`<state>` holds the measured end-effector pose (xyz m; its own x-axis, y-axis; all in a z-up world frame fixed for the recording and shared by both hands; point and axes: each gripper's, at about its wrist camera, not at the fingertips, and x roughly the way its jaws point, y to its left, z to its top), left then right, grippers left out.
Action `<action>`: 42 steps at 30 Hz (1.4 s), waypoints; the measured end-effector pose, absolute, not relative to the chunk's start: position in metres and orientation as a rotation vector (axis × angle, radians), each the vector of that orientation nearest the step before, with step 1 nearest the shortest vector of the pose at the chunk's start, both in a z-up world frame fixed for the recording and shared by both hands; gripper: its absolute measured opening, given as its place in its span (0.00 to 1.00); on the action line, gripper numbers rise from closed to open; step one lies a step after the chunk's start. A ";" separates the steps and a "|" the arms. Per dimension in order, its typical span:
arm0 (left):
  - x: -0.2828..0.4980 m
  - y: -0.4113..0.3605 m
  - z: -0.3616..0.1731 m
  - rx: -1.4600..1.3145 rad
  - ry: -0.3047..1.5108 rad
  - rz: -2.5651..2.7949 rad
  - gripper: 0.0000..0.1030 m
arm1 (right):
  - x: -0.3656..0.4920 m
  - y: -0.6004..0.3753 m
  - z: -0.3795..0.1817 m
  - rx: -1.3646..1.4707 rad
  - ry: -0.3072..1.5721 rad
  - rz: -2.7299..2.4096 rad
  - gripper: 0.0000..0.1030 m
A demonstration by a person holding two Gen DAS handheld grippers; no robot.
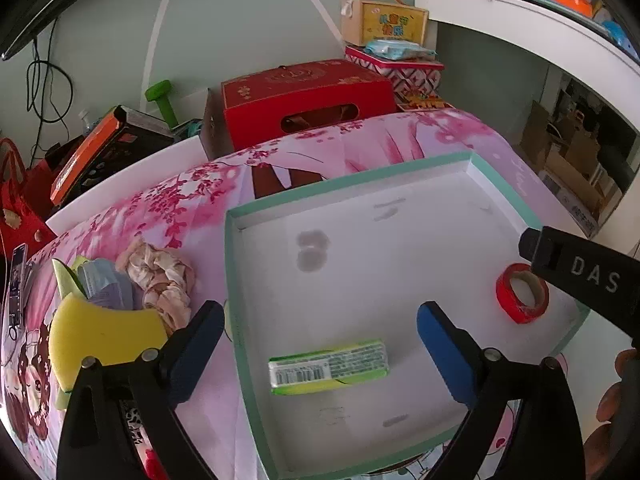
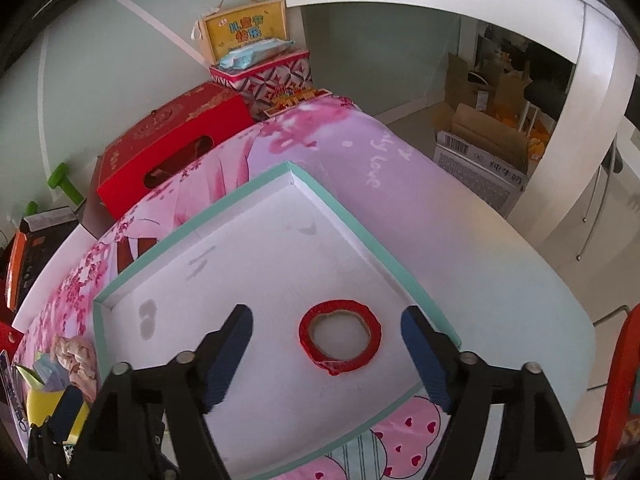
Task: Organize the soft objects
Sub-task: 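Carry the box and tape into the white tray and open both tools, then move both open tools back to the pile of soft items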
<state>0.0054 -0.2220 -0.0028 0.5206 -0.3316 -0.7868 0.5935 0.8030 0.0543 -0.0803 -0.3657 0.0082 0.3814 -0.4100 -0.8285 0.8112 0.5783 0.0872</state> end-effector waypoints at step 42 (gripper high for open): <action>0.077 -0.024 0.041 0.047 0.999 -0.116 0.95 | -0.043 -0.305 0.025 0.512 0.817 -0.613 1.00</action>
